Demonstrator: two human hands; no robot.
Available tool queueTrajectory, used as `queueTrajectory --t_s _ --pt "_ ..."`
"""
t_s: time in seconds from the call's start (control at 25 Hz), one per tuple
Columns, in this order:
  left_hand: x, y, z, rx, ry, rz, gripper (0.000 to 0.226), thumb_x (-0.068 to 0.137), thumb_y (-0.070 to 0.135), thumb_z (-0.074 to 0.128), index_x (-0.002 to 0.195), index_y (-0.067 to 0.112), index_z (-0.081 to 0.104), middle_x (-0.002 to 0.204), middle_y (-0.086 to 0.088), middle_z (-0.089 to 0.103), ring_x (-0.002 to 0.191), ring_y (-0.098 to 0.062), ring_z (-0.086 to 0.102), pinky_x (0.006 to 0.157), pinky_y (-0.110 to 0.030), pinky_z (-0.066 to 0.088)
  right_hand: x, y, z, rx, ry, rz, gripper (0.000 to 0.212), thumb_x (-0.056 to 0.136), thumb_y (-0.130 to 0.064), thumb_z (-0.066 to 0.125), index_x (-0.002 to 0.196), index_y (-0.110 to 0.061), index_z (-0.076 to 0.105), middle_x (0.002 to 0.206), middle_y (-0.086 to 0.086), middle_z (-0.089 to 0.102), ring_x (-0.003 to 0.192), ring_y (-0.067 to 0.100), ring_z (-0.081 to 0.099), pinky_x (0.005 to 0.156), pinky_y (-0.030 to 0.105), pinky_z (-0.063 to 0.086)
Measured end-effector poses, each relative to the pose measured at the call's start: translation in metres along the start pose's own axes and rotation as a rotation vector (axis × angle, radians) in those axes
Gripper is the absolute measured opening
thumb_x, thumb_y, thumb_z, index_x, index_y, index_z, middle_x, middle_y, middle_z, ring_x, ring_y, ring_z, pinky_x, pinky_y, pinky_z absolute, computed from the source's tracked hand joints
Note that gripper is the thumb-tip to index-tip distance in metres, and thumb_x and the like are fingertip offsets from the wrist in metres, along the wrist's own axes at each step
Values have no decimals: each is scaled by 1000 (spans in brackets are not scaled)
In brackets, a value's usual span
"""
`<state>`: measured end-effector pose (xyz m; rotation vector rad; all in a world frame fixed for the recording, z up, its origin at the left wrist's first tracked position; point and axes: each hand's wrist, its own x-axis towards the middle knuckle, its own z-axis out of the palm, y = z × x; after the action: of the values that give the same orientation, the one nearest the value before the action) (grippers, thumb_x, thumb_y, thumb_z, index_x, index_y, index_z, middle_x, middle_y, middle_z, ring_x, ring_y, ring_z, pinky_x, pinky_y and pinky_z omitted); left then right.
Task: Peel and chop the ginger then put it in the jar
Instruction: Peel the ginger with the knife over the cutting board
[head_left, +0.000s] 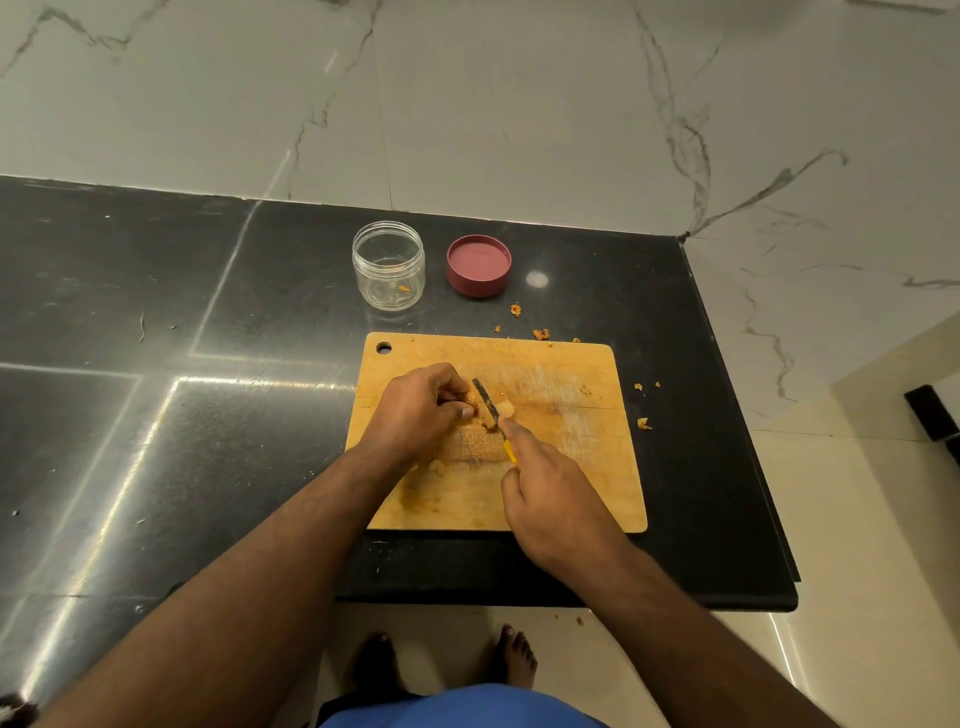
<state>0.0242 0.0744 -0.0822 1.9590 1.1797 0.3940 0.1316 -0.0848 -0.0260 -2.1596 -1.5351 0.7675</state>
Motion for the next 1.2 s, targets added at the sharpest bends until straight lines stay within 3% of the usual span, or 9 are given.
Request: queueTrajectory --t_s 0.12,0.36,0.76,0.96,1.2 --pt "-1 0 0 -7 8 -4 18 84 16 78 98 25 70 91 12 71 86 -1 64 72 -18 50 4 -2 2 -34 -14 -5 53 104 -24 36 155 -28 20 137 0 50 114 12 50 96 28 43" --pt "0 2 -2 -16 -13 -27 21 85 16 78 98 25 65 88 13 70 84 0 64 77 -26 56 6 0 6 -75 -19 -13 53 104 -27 34 155 -30 19 131 0 52 108 13 51 92 31 47" --pt "-9 -1 3 2 76 65 16 85 21 78 100 22 72 95 10 70 87 -5 64 76 -24 56 4 -1 7 -59 -21 -9 55 104 -27 34 156 -29 16 133 -1 49 108 11 49 93 28 45" --pt "-9 -2 4 29 84 92 13 86 20 76 99 20 72 94 8 70 85 -6 63 71 -21 53 5 -3 12 -96 -34 -11 55 104 -26 30 156 -28 14 127 2 51 105 16 52 89 33 47" --pt "-9 -3 6 99 92 141 10 87 20 74 96 20 70 97 4 69 84 -10 62 67 -17 47 14 -7 8 -135 -68 -23 57 102 -20 32 156 -26 14 133 7 49 116 23 51 95 36 46"
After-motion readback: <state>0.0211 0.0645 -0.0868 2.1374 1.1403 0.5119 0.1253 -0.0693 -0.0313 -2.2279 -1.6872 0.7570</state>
